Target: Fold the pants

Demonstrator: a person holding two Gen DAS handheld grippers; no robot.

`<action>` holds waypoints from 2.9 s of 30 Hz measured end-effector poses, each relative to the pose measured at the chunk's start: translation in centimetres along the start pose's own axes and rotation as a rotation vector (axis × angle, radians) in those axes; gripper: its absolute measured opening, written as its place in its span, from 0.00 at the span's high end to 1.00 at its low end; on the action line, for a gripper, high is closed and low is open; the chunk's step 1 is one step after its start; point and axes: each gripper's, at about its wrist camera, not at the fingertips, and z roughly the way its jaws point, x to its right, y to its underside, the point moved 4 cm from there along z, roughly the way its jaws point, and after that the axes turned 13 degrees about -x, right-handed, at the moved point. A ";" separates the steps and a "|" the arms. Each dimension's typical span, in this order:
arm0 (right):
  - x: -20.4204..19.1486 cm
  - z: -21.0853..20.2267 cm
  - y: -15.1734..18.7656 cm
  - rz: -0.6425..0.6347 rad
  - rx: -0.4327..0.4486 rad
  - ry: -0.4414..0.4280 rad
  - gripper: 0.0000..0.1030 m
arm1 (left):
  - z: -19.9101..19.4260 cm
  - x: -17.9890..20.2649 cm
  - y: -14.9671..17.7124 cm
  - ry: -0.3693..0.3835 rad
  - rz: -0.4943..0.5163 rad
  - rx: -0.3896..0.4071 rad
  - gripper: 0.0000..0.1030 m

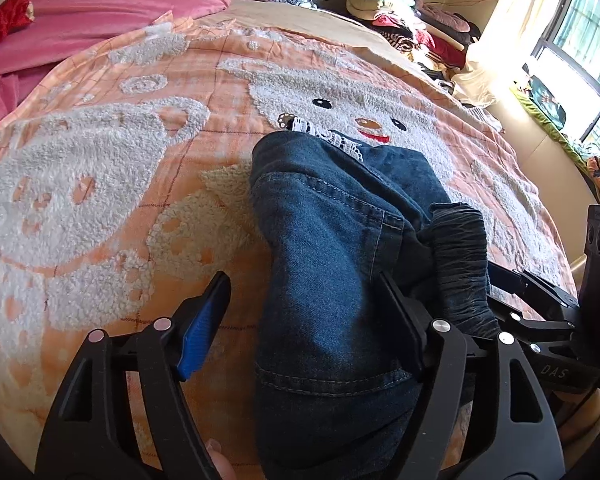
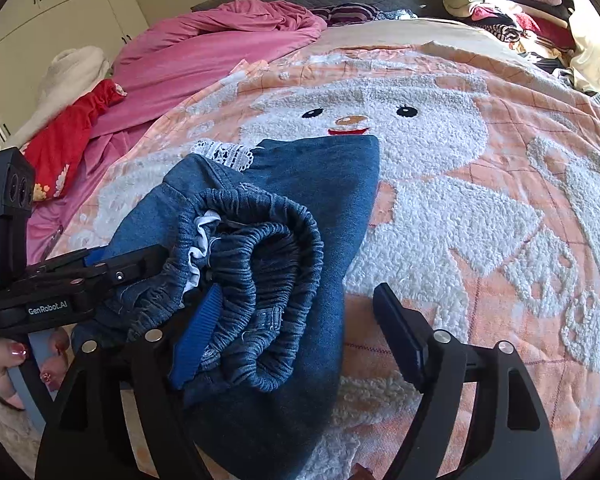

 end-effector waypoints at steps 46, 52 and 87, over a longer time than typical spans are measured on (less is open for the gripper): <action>-3.2 -11.0 4.3 -0.025 0.239 0.154 0.05 | -10.1 1.3 4.3 -0.053 0.037 0.179 0.09; -3.6 -11.7 5.4 -0.021 0.252 0.153 0.05 | -11.0 0.9 5.6 -0.061 0.026 0.189 0.09; -5.9 -9.3 13.5 -0.028 0.148 0.198 0.05 | -9.0 0.2 13.8 -0.103 0.000 0.116 0.09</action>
